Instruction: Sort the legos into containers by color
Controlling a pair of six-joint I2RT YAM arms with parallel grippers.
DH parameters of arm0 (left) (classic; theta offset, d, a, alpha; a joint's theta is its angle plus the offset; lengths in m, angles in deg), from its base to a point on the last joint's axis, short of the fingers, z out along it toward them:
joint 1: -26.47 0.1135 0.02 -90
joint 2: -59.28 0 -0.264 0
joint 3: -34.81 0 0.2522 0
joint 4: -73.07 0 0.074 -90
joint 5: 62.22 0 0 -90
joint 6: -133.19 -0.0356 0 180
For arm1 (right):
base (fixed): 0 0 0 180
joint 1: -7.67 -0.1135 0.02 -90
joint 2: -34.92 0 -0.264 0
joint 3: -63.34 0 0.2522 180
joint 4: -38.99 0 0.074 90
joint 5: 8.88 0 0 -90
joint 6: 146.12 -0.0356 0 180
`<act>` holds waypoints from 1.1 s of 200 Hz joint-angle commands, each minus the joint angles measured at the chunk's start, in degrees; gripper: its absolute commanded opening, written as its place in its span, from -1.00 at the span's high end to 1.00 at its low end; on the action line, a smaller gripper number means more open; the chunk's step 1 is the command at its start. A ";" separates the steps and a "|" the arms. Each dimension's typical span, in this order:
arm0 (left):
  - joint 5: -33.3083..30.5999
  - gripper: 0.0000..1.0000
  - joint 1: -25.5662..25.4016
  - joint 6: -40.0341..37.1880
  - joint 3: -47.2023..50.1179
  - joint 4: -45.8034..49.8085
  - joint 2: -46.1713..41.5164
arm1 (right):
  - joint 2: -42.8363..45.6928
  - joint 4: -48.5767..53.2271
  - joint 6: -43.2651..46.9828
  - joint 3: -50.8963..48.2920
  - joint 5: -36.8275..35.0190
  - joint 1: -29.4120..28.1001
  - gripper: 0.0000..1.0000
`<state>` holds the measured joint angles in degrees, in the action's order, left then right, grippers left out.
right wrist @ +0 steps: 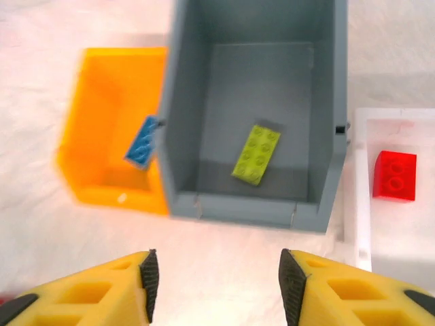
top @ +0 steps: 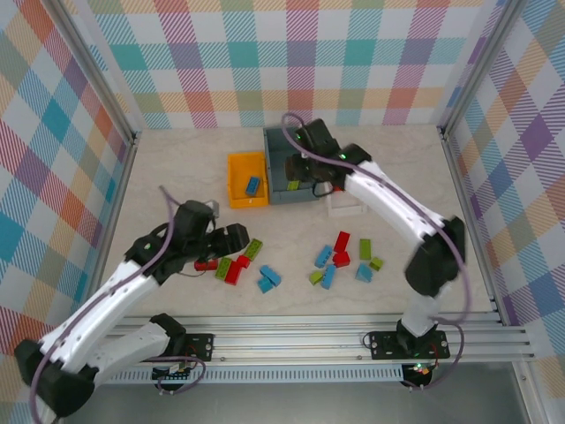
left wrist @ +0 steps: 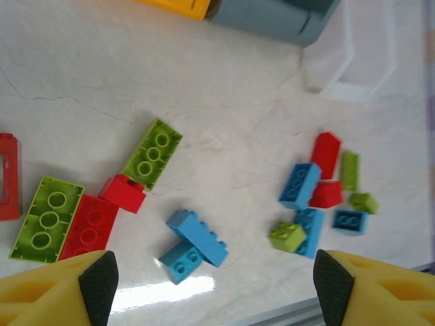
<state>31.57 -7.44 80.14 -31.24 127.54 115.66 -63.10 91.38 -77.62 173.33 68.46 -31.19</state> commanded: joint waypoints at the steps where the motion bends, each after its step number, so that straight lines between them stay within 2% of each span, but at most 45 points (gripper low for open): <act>1: 0.59 -0.54 -0.45 -9.89 -2.59 0.49 9.72 | 13.42 -12.75 1.77 -16.56 6.17 -2.42 -0.15; 22: -3.51 -0.54 -0.45 -14.94 -3.98 -1.11 18.65 | 27.90 -19.20 0.28 -32.07 7.93 -7.00 -0.34; 51: -6.85 -0.58 -0.75 -20.60 -5.37 -4.59 27.20 | 39.63 -17.31 -3.92 -41.76 9.58 -11.28 -0.49; 55: -7.02 -0.65 -0.87 -21.27 -5.63 -4.77 28.43 | 40.78 -16.77 -4.87 -42.65 9.56 -11.56 -0.49; 84: -6.49 -0.74 -2.49 -24.49 -6.50 -7.98 34.83 | 46.17 -15.17 -9.38 -46.68 9.25 -11.95 -0.52; 110: -7.07 -0.72 -3.44 -25.04 -7.17 -9.64 37.47 | 44.58 -14.15 -9.84 -46.24 8.47 -11.95 -0.52; 139: -11.00 -0.35 -3.44 -25.78 -7.83 -9.44 42.22 | 42.73 -15.13 -10.72 -45.43 9.54 -12.01 -0.48; 190: -11.70 0.41 -3.92 -25.17 -9.50 -11.58 43.36 | 42.73 -15.42 -11.13 -45.25 9.21 -12.08 -0.42; 220: -13.30 0.49 -5.79 -24.52 -18.40 -7.86 43.20 | 45.11 -13.57 -11.28 -45.25 3.77 -11.95 -0.37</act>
<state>20.38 -11.38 55.33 -41.95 117.68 159.24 -20.50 77.63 -88.28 126.95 76.59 -42.94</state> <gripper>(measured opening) 0.309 0.695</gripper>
